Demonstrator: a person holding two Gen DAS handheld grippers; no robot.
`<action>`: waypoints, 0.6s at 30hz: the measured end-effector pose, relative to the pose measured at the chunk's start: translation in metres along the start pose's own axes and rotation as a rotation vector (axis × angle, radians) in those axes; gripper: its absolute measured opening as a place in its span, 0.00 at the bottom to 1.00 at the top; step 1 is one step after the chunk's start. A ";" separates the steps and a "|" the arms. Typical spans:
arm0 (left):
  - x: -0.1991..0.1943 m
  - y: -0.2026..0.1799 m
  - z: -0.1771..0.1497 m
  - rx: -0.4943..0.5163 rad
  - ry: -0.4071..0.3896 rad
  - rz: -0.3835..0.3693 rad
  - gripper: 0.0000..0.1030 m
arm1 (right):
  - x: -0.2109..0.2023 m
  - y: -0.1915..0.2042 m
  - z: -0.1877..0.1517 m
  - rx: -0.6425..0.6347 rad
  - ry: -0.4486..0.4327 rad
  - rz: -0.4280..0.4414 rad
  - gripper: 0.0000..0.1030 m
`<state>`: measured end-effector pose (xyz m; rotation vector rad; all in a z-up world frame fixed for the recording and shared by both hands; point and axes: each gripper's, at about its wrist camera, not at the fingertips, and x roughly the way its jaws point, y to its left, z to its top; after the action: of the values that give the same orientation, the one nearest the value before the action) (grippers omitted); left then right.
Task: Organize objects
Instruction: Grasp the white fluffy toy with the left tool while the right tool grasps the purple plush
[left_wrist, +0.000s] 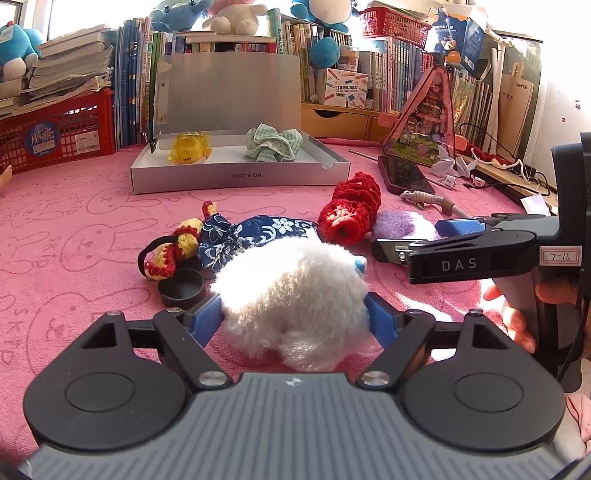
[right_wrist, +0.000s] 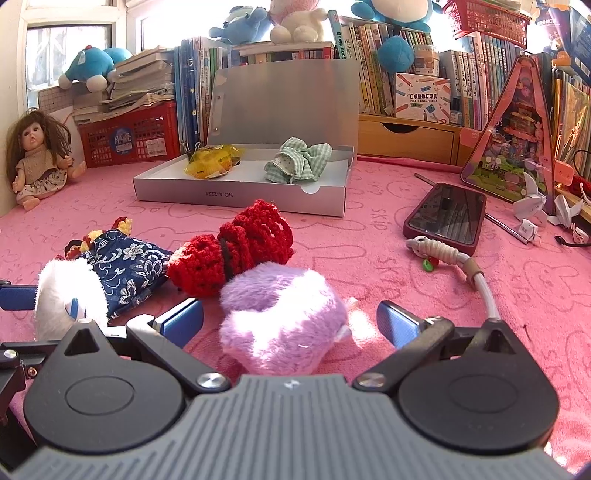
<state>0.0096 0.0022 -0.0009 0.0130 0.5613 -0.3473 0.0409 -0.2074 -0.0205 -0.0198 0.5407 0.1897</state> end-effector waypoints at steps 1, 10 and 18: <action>0.000 0.000 0.000 0.001 0.000 0.001 0.81 | -0.001 0.001 0.000 -0.006 -0.005 0.003 0.99; -0.005 0.001 0.004 -0.015 -0.016 0.011 0.78 | -0.001 0.003 -0.002 -0.020 -0.016 -0.001 0.72; -0.012 0.004 0.011 -0.032 -0.041 0.009 0.78 | -0.004 0.000 -0.003 -0.011 -0.038 0.018 0.65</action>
<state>0.0073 0.0081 0.0144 -0.0223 0.5257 -0.3291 0.0356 -0.2083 -0.0210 -0.0214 0.5023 0.2104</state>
